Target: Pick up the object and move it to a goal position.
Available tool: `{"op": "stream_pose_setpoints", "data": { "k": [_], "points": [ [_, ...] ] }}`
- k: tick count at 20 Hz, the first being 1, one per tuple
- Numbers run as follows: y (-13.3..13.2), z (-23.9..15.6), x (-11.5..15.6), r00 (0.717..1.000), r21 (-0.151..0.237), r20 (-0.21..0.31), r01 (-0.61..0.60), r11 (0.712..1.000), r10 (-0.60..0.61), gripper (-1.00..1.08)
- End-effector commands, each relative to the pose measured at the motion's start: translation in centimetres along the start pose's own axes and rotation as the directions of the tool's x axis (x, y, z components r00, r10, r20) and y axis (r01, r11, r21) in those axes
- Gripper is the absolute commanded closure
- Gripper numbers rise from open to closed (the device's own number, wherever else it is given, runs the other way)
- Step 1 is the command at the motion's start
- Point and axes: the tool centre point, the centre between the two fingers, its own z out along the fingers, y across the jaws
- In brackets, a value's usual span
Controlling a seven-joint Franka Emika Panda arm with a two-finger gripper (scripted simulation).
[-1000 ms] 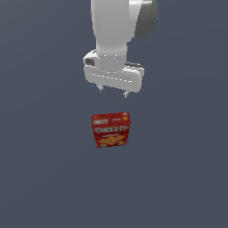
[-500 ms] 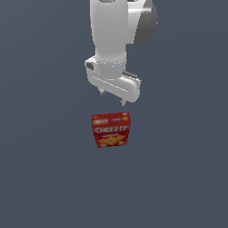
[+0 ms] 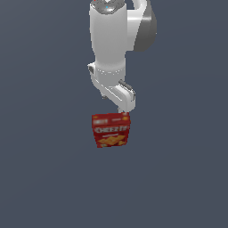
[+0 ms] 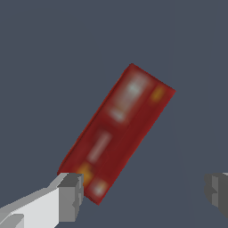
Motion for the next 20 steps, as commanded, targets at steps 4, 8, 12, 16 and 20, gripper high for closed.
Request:
{"op": "stream_pose_setpoints", "data": {
  "k": [4, 8, 12, 16, 20],
  "points": [
    [-0.5, 0.8, 0.6, 0.990, -0.003, -0.002, -0.143, 0.990, 0.143, -0.92],
    [-0.9, 1.4, 1.1, 0.970, -0.004, -0.004, -0.244, 0.970, 0.244, -0.92],
    [-1.3, 2.0, 1.5, 0.940, -0.005, -0.007, -0.342, 0.940, 0.342, -0.92],
    [-1.6, 2.6, 1.9, 0.906, -0.006, -0.010, -0.423, 0.906, 0.423, -0.92],
    [-1.8, 3.0, 2.1, 0.875, -0.006, -0.012, -0.484, 0.875, 0.483, -0.92]
  ]
}}
